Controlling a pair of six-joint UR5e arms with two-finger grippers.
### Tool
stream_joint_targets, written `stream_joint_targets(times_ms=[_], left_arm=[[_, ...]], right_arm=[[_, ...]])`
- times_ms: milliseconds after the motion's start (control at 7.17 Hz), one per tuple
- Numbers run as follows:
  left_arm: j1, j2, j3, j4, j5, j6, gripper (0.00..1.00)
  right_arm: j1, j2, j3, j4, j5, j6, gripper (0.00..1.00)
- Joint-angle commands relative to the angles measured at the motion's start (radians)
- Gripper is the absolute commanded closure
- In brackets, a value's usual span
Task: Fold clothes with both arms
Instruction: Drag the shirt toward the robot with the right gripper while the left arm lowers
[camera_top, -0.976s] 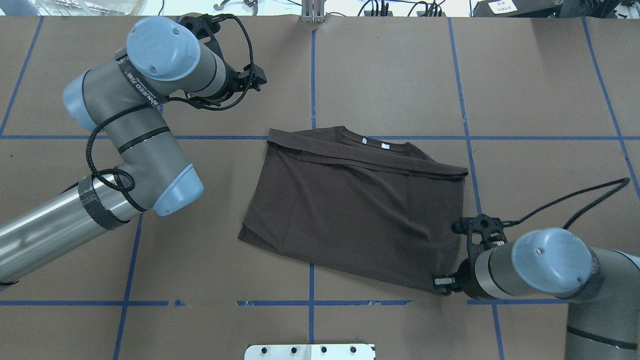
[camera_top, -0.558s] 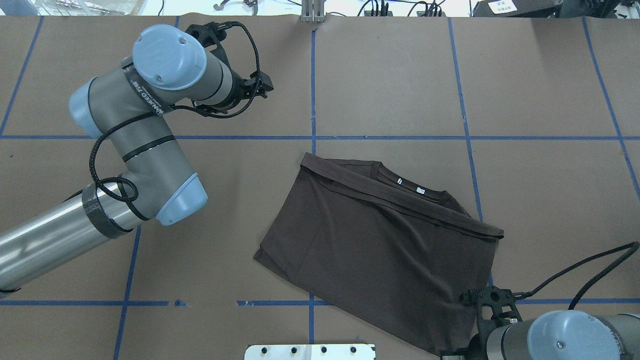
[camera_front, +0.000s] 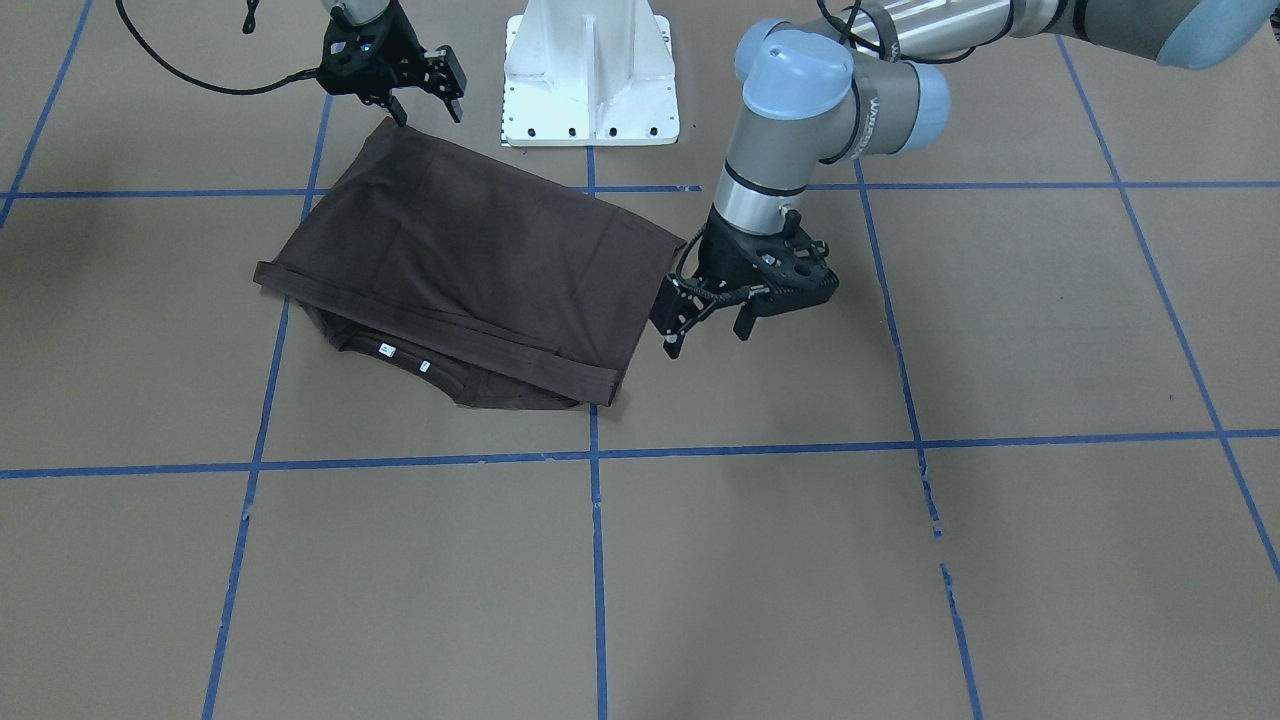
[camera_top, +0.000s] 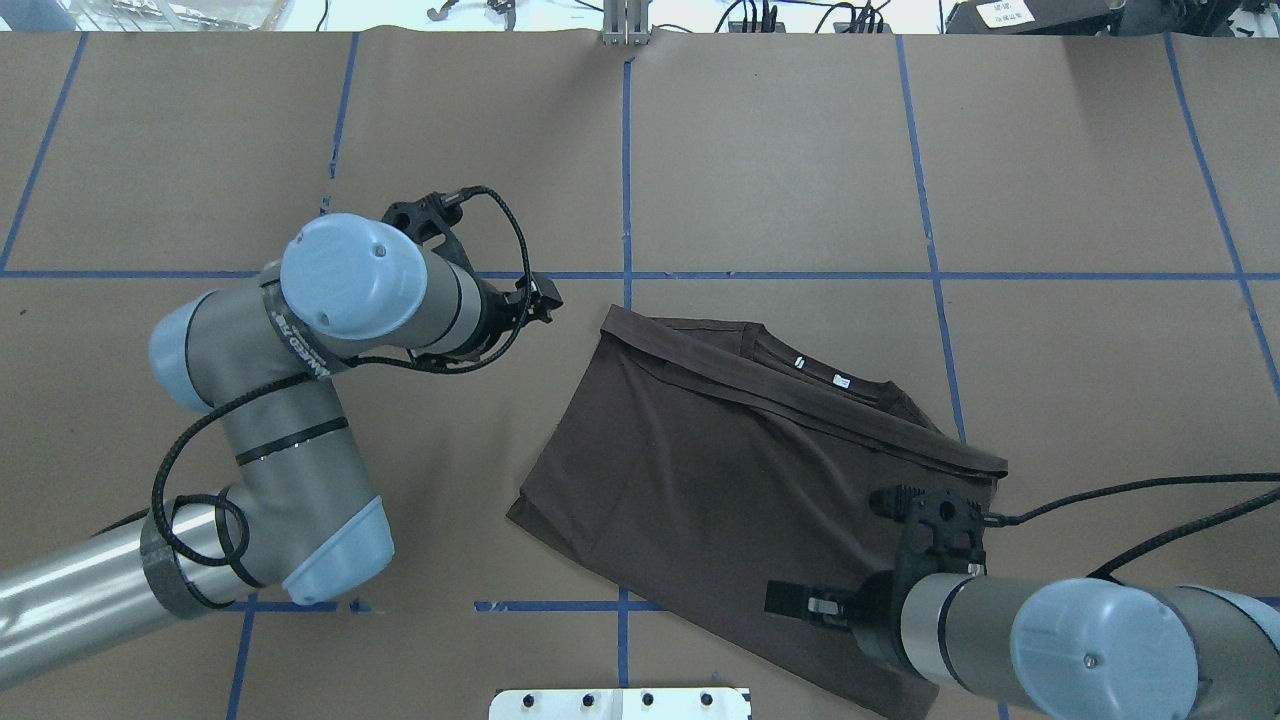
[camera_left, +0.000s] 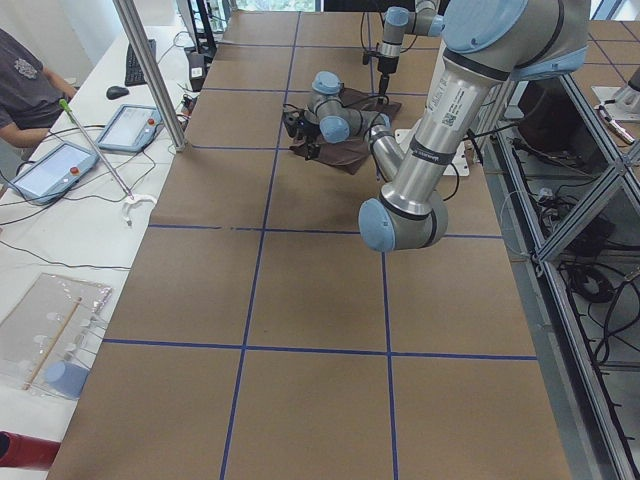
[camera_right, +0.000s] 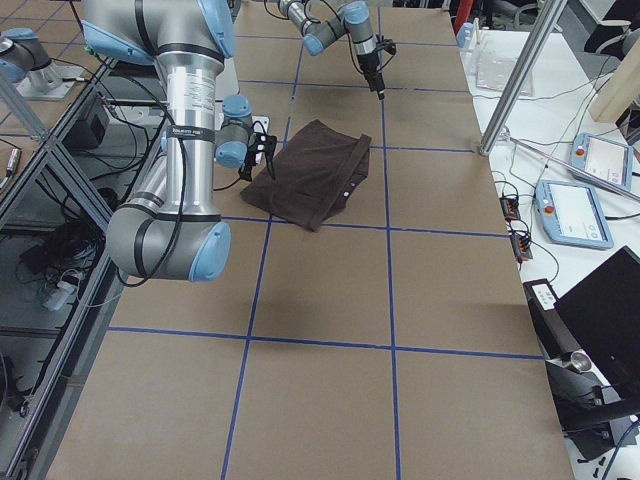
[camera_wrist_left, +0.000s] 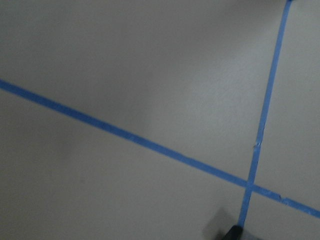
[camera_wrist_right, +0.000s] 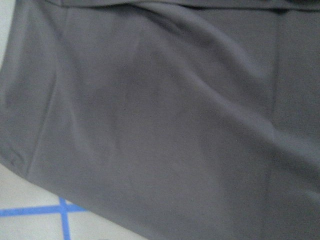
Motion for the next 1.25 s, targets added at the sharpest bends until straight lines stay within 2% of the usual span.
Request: stream_joint_targets(times_ms=[0,418,697,837,976,1116], left_arm=[[0.121,0.021,-0.023,0.064,0.018,-0.149,0.13],[0.185,0.027,-0.031,0.083,0.020,-0.204,0.18],[0.200,0.027,-0.028,0.083,0.020,-0.223,0.27],[0.200,0.028,-0.023,0.083,0.018,-0.223,0.42],[0.203,0.028,-0.018,0.083,0.020,-0.223,0.63],[0.206,0.030,-0.015,0.083,0.023,-0.223,0.96]], right_arm=[[0.090,0.064,-0.002,0.000,0.003,0.000,0.00],[0.107,0.087,-0.008,0.000,-0.003,-0.002,0.00],[0.114,0.085,-0.008,-0.001,-0.001,-0.002,0.00],[0.114,0.085,-0.008,-0.001,-0.003,-0.002,0.00],[0.115,0.085,-0.008,-0.001,-0.003,0.000,0.00],[0.117,0.082,-0.007,-0.001,-0.003,0.000,0.00]])
